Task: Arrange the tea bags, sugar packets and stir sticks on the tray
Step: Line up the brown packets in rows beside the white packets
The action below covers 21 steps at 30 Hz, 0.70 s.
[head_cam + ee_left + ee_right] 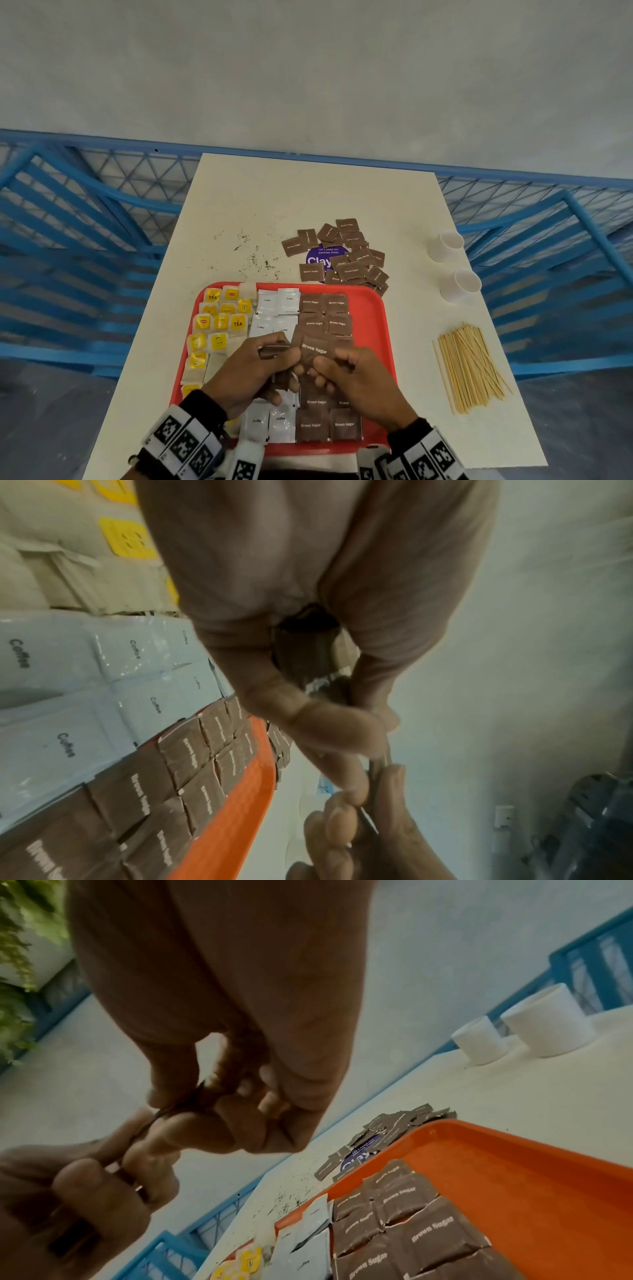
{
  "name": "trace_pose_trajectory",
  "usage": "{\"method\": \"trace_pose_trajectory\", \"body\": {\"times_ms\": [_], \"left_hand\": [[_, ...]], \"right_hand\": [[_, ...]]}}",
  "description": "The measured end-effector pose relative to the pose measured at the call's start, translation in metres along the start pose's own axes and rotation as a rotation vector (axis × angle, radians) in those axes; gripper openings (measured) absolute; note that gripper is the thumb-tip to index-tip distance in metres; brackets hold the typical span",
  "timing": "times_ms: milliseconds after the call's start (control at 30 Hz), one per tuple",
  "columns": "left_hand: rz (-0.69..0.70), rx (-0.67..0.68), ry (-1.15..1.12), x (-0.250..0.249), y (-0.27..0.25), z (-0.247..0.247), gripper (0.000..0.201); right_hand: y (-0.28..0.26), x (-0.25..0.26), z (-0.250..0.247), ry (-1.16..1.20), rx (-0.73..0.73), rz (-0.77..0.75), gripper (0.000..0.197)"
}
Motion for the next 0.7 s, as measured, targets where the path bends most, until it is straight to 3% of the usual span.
{"method": "trace_pose_trajectory", "body": {"times_ms": [167, 367, 467, 567, 700], "left_hand": [[0.005, -0.012, -0.064, 0.007, 0.003, -0.004, 0.028], [-0.062, 0.022, 0.026, 0.024, 0.009, -0.006, 0.052], [-0.062, -0.05, -0.058, 0.024, 0.013, -0.008, 0.035], [-0.07, -0.106, -0.082, 0.025, 0.018, -0.009, 0.031], [-0.101, -0.195, -0.081, 0.028, 0.022, -0.018, 0.031]], "right_hand": [[-0.003, -0.004, -0.012, 0.038, -0.093, 0.007, 0.028], [0.011, -0.01, -0.015, 0.104, -0.269, 0.059, 0.031], [0.017, -0.018, -0.016, 0.169, -0.325, 0.127, 0.038], [0.021, -0.024, -0.008, 0.137, -0.232, 0.167, 0.024], [0.047, -0.037, -0.025, 0.1, -0.297, 0.249, 0.014]]}}
Point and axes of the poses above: each hand's wrist, its own y-axis towards the middle knuckle, its own z-axis out of the palm, x = y × z, the point moved 6 cm from there along y, towards the middle knuckle, and after that the axes turned 1 degree about -z, right-handed, at the moved point
